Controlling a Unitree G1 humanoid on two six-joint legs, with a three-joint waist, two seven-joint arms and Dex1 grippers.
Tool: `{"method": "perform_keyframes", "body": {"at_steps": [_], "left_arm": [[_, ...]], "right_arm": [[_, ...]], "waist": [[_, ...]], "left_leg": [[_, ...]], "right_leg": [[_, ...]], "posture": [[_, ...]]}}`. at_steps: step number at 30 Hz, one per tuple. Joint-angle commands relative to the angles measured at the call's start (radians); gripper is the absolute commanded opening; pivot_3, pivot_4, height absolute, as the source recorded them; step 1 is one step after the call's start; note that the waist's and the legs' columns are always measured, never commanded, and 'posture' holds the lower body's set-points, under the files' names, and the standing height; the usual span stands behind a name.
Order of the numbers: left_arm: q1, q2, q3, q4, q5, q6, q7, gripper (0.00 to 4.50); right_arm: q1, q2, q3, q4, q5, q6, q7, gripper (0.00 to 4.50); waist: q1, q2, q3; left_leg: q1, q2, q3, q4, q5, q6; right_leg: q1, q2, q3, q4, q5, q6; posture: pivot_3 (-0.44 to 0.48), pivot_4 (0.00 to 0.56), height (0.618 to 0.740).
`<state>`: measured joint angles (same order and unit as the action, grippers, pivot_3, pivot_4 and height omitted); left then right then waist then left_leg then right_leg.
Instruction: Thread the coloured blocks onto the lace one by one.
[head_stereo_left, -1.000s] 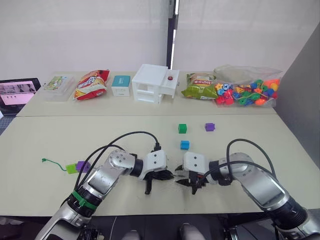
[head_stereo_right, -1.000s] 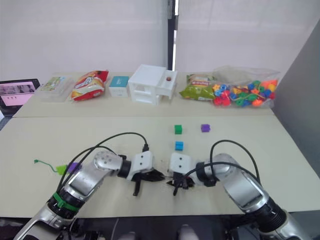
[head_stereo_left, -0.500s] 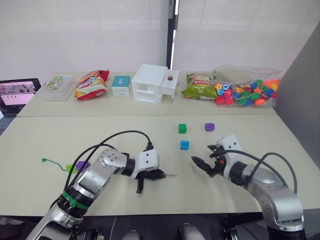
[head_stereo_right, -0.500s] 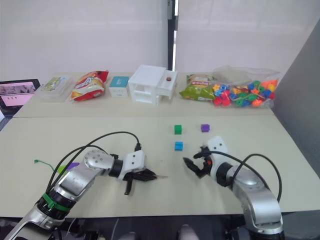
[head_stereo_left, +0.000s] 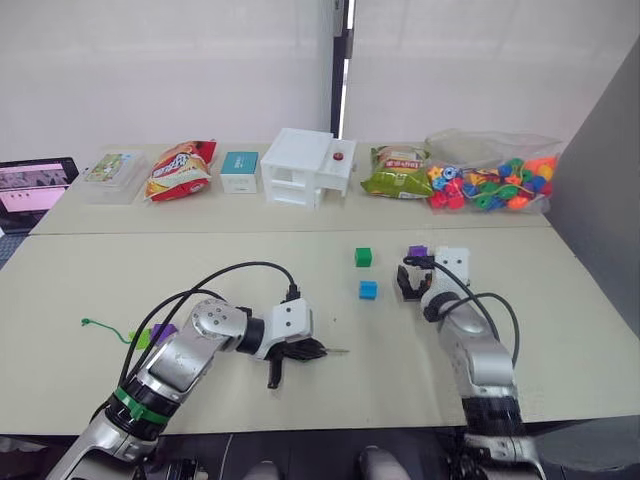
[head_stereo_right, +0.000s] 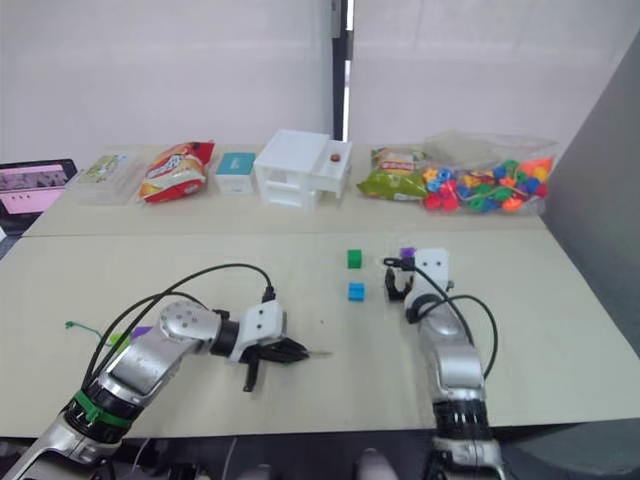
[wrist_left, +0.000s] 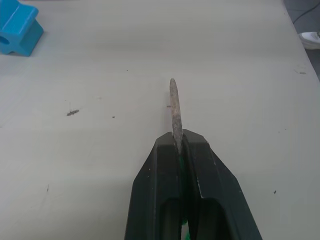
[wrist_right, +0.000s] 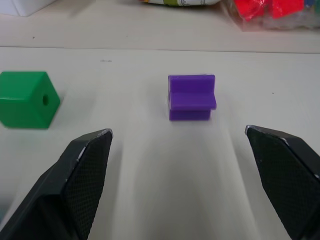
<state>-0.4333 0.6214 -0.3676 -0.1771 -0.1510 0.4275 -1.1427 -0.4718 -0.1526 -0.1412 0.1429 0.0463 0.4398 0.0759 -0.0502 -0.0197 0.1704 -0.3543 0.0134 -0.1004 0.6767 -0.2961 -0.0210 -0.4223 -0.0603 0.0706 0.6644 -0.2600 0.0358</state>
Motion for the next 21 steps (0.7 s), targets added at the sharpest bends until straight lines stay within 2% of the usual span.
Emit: {"method": "perform_keyframes", "body": {"at_steps": [1,7,10,13,17,18,21], "left_arm": [[-0.001,0.001,0.019,-0.04,-0.012,0.01,0.013,0.0],[0.006,0.003,0.021,-0.053,-0.014,0.021,0.028,0.0],[0.009,0.004,0.021,-0.057,-0.016,0.024,0.034,0.0],[0.014,0.007,0.021,-0.062,-0.018,0.028,0.037,0.0],[0.017,0.007,0.021,-0.064,-0.018,0.029,0.041,0.0],[0.019,0.006,0.02,-0.064,-0.018,0.028,0.042,0.0],[0.02,0.005,0.019,-0.064,-0.018,0.027,0.043,0.0]], "right_arm": [[-0.09,-0.021,-0.015,0.178,-0.007,-0.137,-0.011,4.48],[-0.266,-0.063,-0.037,0.541,0.006,-0.316,-0.006,4.48],[-0.307,-0.075,-0.039,0.633,0.011,-0.374,0.005,3.69],[-0.327,-0.078,-0.041,0.671,0.019,-0.403,0.012,2.64],[-0.308,-0.063,-0.04,0.618,0.039,-0.429,0.027,1.33],[-0.292,-0.057,-0.036,0.578,0.042,-0.434,0.032,1.2],[-0.233,-0.035,-0.034,0.43,0.058,-0.411,0.038,1.2]], "waist": [[0.001,0.0,0.0],[-0.009,0.0,0.0],[-0.015,0.0,0.0],[-0.021,0.0,0.0],[-0.022,0.0,0.0],[-0.022,0.0,0.0],[-0.021,0.0,0.0]], "left_leg": [[0.0,0.0,0.0,0.0,0.0,0.0],[0.0,0.0,0.0,0.0,0.0,0.0],[0.0,0.0,0.0,-0.001,0.0,0.0],[0.0,0.0,0.0,-0.001,0.0,0.0],[0.0,0.0,0.0,-0.001,0.0,0.0],[0.0,0.0,0.0,-0.001,0.0,0.0],[0.0,0.0,-0.001,-0.001,0.0,0.0]], "right_leg": [[0.0,0.0,0.0,0.0,0.0,0.0],[0.0,0.0,0.0,0.0,0.0,0.0],[0.0,0.0,0.0,0.0,0.0,0.0],[0.0,0.0,0.0,0.0,0.0,0.0],[0.0,0.0,0.0,0.0,0.0,0.0],[0.0,0.0,0.0,0.0,0.0,0.0],[-0.001,0.0,0.0,0.0,0.0,0.0]], "posture": [[0.0,0.15,0.74],[0.0,0.15,0.74],[0.0,0.15,0.74],[0.0,0.15,0.74],[0.0,0.15,0.74],[0.0,0.15,0.74],[0.0,0.15,0.74]]}}
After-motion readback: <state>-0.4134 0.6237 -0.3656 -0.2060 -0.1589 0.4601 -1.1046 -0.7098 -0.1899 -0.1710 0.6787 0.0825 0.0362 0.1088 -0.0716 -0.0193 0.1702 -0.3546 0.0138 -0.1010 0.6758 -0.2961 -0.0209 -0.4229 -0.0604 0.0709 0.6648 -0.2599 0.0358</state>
